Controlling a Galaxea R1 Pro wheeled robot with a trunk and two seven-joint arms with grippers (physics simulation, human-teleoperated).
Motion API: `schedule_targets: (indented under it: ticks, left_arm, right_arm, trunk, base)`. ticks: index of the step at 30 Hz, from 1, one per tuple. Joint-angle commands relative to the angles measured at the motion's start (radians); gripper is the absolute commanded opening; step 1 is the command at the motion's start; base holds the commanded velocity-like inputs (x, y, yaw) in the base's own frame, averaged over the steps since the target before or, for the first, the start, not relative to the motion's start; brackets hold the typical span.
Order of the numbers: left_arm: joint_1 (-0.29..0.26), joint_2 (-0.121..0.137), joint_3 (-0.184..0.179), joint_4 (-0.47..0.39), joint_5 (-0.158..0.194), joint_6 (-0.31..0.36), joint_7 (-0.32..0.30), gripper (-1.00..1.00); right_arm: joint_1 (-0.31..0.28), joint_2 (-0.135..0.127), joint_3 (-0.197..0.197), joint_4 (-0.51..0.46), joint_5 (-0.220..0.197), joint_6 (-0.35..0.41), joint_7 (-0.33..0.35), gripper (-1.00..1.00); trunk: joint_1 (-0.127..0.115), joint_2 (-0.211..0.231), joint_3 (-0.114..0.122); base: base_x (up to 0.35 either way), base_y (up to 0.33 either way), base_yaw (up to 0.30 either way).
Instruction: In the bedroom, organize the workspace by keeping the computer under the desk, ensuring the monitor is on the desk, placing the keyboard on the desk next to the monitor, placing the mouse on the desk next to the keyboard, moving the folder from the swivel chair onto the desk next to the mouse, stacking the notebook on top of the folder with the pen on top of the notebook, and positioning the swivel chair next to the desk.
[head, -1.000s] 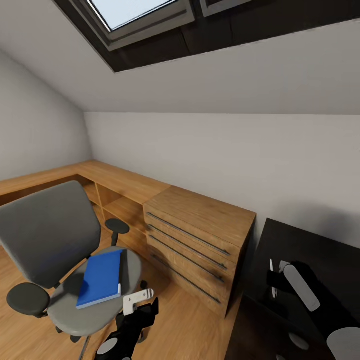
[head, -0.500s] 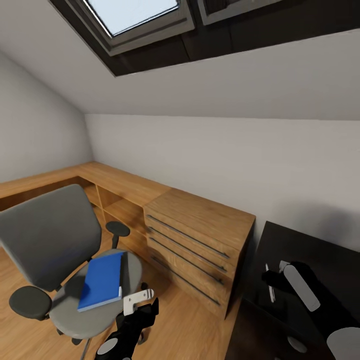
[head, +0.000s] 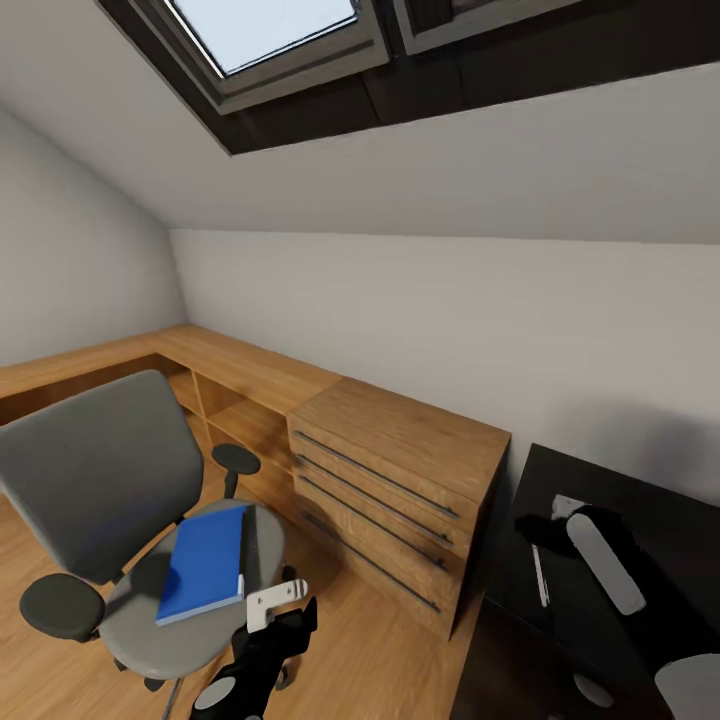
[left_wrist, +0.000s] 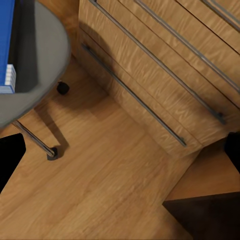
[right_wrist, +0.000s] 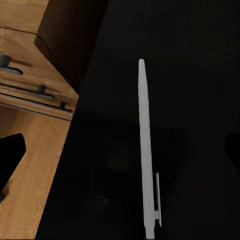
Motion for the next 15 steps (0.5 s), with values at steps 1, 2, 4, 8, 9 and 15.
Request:
schedule_targets:
  ticks: [1,2,4,8,9,15]
  left_arm:
    - [0.0,0.0,0.0,0.0,0.008,0.002,0.007,1.0]
    - [0.0,0.0,0.0,0.002,0.007,0.002,0.007,1.0]
    - [0.0,0.0,0.0,0.005,0.004,0.001,0.007,1.0]
    - [0.0,0.001,0.0,0.007,0.002,0.0,0.007,1.0]
    - [0.0,0.001,0.0,0.008,0.001,0.0,0.007,1.0]
    - [0.0,0.002,0.001,0.007,-0.001,-0.004,0.01,1.0]
  right_arm:
    - [0.001,-0.001,0.003,-0.029,-0.01,0.001,-0.012,1.0]
    - [0.002,-0.001,0.003,-0.057,-0.01,0.001,-0.014,1.0]
    - [0.006,0.002,0.003,-0.127,-0.014,0.001,-0.018,1.0]
    - [0.014,0.035,0.003,-0.192,-0.015,0.002,-0.024,1.0]
    - [0.015,0.045,0.003,-0.197,-0.015,0.003,-0.027,1.0]
    - [0.026,0.147,0.054,-0.212,0.013,0.003,-0.157,1.0]
  trunk:
    - [0.0,-0.001,-0.001]
    - [0.0,-0.001,-0.001]
    - [0.0,-0.001,-0.001]
    - [0.0,-0.001,-0.001]
    - [0.0,-0.001,-0.001]
    - [0.0,-0.001,-0.001]
  base:
    - [0.0,0.0,0.0]
    - [0.0,0.0,0.0]
    - [0.0,0.0,0.0]
    - [0.0,0.0,0.014]
    - [0.0,0.0,0.084]
    - [0.0,0.0,0.226]
